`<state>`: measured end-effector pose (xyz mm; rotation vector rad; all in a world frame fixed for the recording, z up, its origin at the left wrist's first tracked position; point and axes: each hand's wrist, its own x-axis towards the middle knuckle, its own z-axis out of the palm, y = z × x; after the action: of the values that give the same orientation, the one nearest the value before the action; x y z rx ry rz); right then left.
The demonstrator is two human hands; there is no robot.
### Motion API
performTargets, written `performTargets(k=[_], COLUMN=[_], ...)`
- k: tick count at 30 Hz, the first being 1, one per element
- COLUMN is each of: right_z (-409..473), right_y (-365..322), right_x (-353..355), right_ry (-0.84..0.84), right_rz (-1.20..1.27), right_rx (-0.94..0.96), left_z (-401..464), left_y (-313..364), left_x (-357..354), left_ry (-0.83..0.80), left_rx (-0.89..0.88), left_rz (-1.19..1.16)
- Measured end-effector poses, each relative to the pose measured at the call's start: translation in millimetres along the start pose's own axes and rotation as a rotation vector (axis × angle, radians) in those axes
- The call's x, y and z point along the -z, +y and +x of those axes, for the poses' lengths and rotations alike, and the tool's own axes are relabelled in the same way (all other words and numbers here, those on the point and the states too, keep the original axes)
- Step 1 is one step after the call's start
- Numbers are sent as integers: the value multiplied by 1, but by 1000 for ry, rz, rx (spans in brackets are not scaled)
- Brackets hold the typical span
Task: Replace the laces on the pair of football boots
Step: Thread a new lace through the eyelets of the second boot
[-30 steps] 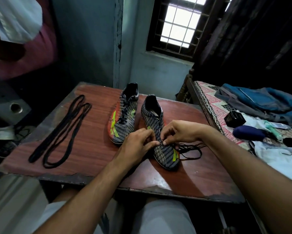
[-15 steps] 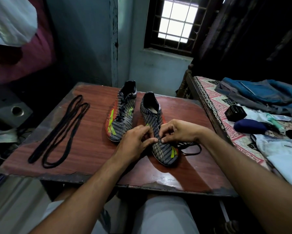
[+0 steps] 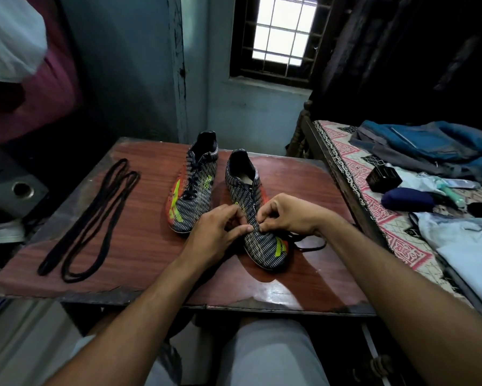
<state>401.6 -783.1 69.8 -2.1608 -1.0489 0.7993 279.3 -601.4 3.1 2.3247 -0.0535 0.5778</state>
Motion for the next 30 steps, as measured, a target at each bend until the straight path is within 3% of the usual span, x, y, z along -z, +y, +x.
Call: performTargets(k=[6, 15, 23, 30], right_z=[-2, -8, -15, -18], right_y=[-4, 3, 17, 17], right_x=[5, -15, -31, -33], right_ry=[-110, 210, 322, 284], right_rz=[7, 118, 16, -58], right_rx=[-6, 4, 127, 118], left_z=[1, -11, -15, -19], left_y=[-2, 2, 11, 15], left_x=[-1, -2, -2, 0], left_ry=[-6, 55, 127, 89], left_rx=[-9, -211, -293, -350], left_rz=[-25, 30, 240, 319])
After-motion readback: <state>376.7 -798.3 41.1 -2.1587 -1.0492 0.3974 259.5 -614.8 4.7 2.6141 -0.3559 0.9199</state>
